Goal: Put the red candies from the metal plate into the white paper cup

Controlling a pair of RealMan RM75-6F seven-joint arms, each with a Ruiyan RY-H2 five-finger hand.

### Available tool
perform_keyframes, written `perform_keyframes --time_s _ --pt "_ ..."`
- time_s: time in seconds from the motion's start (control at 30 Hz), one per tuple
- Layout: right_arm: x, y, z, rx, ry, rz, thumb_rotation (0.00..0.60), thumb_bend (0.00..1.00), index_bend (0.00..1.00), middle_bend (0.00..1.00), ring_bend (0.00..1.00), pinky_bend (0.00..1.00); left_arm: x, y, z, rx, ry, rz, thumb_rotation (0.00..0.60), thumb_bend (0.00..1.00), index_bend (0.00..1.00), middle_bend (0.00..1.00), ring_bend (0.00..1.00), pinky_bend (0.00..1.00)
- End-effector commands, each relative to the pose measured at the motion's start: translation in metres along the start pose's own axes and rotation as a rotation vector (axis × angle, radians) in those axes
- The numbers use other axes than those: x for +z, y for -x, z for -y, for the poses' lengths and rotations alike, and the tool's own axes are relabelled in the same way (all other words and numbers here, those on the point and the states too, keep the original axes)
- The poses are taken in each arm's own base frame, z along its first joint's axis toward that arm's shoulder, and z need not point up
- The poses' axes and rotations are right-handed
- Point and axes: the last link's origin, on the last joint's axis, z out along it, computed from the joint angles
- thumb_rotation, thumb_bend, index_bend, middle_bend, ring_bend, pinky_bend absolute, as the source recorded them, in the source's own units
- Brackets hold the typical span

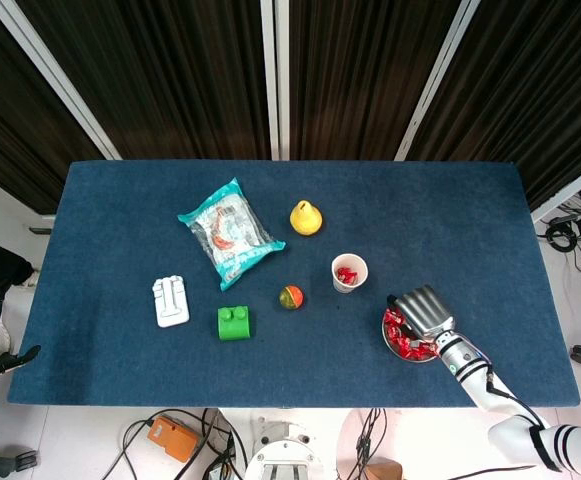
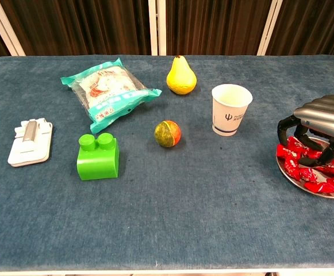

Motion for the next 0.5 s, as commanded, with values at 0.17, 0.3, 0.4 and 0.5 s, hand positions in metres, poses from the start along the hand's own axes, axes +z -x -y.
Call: perform_keyframes --time_s 0.17,0.3,0.4,0.5 --pt "0.001 0.000 0.003 0.003 -0.004 -0.007 0.600 0.43 0.51 0.84 0.99 1.00 0.001 0.000 0.001 -0.002 -0.001 -0.001 0.600 0.00 0.00 0.04 0.00 0.00" --pt "0.002 0.000 0.006 -0.002 -0.010 -0.006 0.600 0.43 0.51 0.84 0.99 1.00 0.001 0.002 0.002 -0.003 -0.001 0.002 0.600 0.00 0.00 0.04 0.00 0.00" --pt "0.004 0.000 0.009 -0.004 -0.017 -0.005 0.600 0.43 0.51 0.84 0.99 1.00 0.000 0.002 0.003 -0.002 -0.005 0.004 0.600 0.00 0.00 0.04 0.00 0.00" --pt "0.005 0.001 0.011 -0.011 -0.023 -0.001 0.600 0.43 0.52 0.84 0.99 1.00 0.000 0.002 0.005 -0.003 -0.009 0.004 0.600 0.00 0.00 0.04 0.00 0.00"
